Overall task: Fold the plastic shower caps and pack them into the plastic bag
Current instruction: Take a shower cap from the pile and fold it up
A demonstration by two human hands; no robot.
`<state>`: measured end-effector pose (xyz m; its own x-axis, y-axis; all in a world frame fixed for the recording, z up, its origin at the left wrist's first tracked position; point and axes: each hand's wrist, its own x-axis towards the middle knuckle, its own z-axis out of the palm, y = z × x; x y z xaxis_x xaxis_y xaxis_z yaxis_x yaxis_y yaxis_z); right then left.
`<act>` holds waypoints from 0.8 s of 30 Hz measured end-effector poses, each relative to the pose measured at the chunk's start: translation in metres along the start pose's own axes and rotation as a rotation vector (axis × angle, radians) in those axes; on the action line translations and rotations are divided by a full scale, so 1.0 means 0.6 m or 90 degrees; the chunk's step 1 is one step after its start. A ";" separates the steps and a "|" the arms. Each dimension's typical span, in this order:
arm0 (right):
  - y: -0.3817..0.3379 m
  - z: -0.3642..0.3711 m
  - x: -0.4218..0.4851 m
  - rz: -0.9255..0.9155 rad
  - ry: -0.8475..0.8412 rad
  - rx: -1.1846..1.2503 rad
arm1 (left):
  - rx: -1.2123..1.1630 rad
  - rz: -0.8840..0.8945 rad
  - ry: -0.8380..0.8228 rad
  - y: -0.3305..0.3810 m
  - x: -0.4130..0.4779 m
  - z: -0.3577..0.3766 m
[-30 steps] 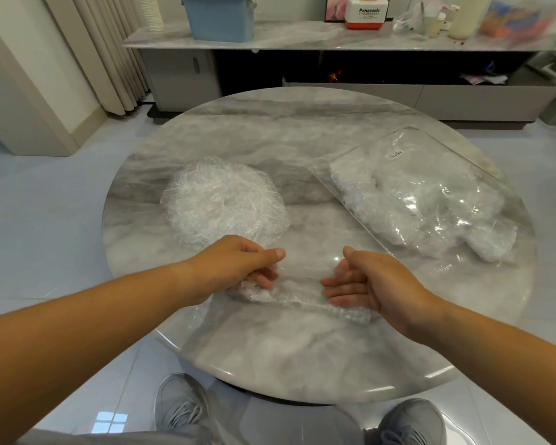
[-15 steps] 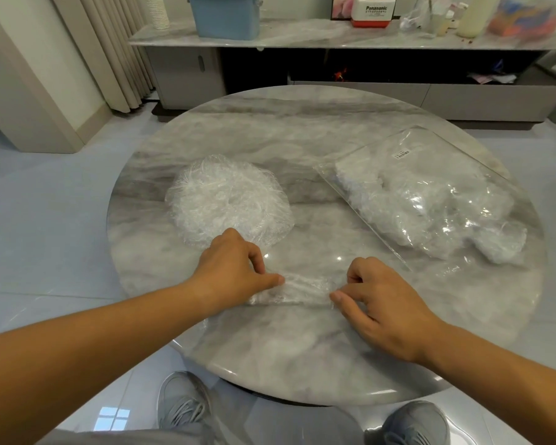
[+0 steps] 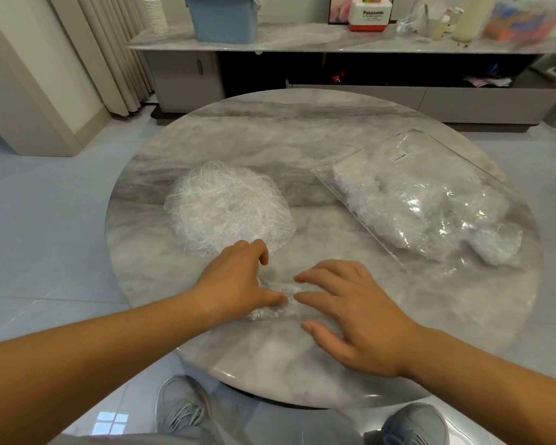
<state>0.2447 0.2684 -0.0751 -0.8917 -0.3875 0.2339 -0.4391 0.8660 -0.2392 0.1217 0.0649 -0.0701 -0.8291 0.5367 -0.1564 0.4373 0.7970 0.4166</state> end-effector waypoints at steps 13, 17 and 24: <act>-0.007 0.007 -0.020 0.002 -0.199 0.052 | 0.083 -0.006 -0.073 0.013 -0.012 -0.023; -0.009 0.014 -0.017 0.005 -0.229 0.002 | -0.173 -0.072 -0.115 0.023 -0.013 -0.024; -0.018 0.013 -0.020 0.000 -0.204 -0.019 | -0.668 -0.184 -0.256 0.060 -0.030 -0.020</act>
<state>0.2594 0.2613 -0.0828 -0.8830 -0.4631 -0.0764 -0.4399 0.8732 -0.2097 0.1481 0.0806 -0.0417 -0.5979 0.5720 -0.5616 -0.4100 0.3838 0.8274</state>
